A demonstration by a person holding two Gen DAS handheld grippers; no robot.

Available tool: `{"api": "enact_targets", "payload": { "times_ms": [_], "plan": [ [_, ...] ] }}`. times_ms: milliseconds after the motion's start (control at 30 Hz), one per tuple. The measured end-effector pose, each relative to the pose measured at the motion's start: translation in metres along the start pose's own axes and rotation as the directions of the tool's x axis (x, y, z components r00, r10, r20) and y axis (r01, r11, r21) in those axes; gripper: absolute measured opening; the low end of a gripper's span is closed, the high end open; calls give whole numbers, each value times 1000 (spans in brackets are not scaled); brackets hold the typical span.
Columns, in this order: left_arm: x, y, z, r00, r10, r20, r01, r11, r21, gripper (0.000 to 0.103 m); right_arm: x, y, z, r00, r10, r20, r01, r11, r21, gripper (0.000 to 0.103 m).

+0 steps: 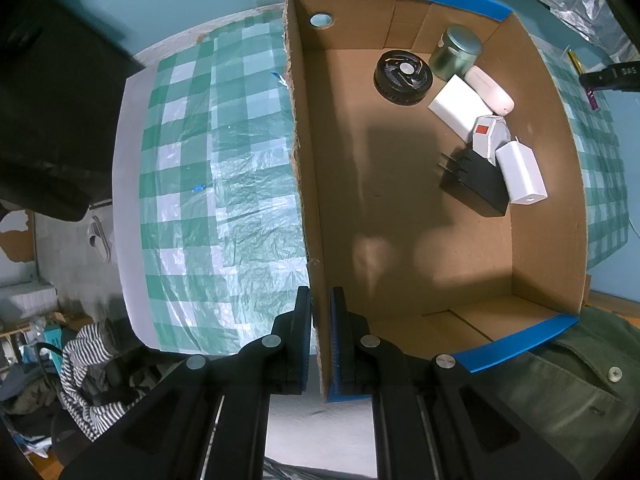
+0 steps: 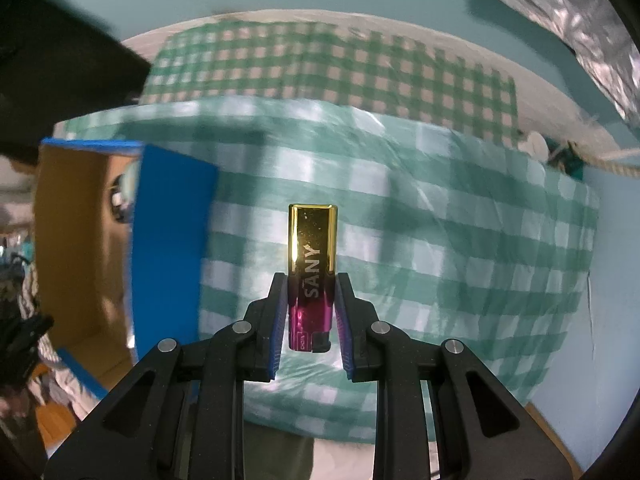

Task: Organize rigid objects
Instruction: 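Carry the SANY lighter with the right gripper into the box and release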

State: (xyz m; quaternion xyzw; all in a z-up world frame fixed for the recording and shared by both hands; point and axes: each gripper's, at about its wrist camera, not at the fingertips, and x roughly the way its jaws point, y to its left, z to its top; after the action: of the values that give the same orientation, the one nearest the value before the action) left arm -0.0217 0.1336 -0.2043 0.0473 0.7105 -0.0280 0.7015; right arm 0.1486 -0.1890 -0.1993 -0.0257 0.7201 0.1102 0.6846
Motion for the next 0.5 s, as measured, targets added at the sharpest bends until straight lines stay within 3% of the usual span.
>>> {"api": "enact_targets", "payload": {
  "times_ms": [500],
  "plan": [
    [0, 0, -1, 1000, -2, 8, 2, 1000, 5, 8, -33, 99, 5, 998, 63, 22, -55, 968, -244, 22]
  ]
}}
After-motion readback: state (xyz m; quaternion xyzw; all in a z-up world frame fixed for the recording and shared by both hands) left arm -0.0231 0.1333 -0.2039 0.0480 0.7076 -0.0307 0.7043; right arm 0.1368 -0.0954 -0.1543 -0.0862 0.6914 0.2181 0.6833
